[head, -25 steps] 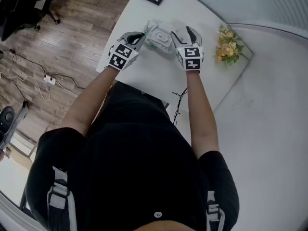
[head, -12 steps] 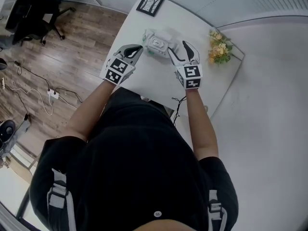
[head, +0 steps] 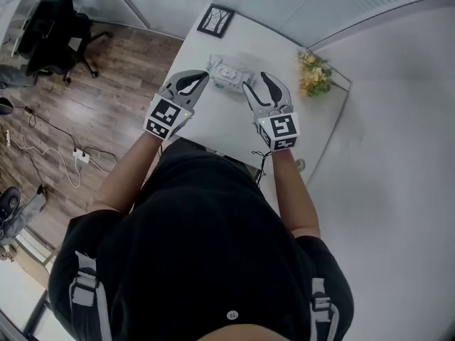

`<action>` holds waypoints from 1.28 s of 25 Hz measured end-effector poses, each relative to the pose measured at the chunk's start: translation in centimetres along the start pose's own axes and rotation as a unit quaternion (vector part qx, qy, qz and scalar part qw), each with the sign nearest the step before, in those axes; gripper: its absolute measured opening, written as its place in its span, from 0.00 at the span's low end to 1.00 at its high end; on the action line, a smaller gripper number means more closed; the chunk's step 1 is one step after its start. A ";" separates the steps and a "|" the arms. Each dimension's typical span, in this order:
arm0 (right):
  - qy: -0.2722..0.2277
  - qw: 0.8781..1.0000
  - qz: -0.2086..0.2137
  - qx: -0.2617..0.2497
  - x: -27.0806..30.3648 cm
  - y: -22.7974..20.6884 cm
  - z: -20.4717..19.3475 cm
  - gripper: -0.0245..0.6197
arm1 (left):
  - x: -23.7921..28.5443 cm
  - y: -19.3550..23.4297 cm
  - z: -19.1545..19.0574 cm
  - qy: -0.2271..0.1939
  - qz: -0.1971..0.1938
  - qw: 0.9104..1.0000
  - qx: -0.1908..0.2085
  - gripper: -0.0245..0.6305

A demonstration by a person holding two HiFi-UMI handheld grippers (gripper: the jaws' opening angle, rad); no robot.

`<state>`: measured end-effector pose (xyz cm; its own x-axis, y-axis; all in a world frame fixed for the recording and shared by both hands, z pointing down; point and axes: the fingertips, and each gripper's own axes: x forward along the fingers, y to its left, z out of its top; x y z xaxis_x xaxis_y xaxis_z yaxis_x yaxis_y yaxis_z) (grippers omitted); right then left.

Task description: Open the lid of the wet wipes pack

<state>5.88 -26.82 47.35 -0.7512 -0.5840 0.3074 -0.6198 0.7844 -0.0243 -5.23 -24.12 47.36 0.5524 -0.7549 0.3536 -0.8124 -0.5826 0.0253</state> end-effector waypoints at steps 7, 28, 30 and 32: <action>-0.046 0.999 0.014 -0.012 -2.2 1.6 4.0 0.29 | -0.4 -1.8 5.0 -0.052 -0.021 0.998 0.008 0.05; -0.139 0.989 0.038 -0.024 -6.5 3.2 13.8 0.05 | -2.5 -4.2 13.8 -0.142 -0.051 0.989 0.003 0.05; -0.143 0.989 0.036 -0.024 -6.7 3.0 14.2 0.05 | -2.5 -4.5 14.4 -0.146 -0.054 0.988 0.004 0.05; -0.144 0.989 0.035 -0.024 -6.8 2.8 14.3 0.05 | -2.5 -4.6 14.8 -0.149 -0.056 0.987 0.005 0.05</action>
<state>6.01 -23.66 31.59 -0.8299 -0.5575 0.0219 -0.5574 0.8302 0.0105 -0.06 -24.02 32.56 0.6700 -0.7400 0.0593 -0.7423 -0.6690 0.0386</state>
